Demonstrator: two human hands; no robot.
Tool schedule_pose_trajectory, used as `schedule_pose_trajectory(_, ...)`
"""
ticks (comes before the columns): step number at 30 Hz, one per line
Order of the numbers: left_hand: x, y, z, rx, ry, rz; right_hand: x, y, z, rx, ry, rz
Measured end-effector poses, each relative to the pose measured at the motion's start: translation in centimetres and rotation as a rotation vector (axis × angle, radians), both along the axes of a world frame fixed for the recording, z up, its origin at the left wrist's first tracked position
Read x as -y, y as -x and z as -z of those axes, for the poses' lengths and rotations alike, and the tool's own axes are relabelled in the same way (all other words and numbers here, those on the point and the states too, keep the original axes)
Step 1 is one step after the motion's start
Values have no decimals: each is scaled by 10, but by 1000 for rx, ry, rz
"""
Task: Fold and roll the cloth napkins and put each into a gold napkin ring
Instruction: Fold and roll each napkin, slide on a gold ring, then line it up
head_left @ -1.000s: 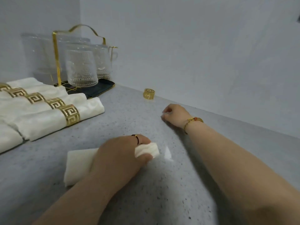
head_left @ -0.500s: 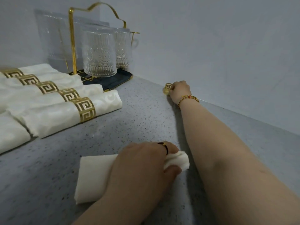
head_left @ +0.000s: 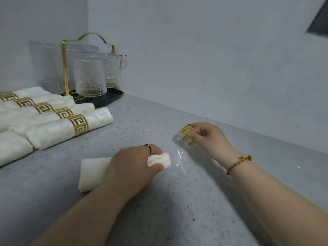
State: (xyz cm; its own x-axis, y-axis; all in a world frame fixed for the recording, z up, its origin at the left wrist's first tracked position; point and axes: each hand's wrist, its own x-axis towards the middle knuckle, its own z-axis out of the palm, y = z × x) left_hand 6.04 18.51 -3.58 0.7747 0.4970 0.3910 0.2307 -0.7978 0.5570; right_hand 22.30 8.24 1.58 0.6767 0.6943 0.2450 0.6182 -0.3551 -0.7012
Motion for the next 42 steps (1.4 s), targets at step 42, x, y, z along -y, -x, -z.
schedule_pose_trajectory(42,147,-25,-20,248,691,176,168,68,33,-743,-490,-123)
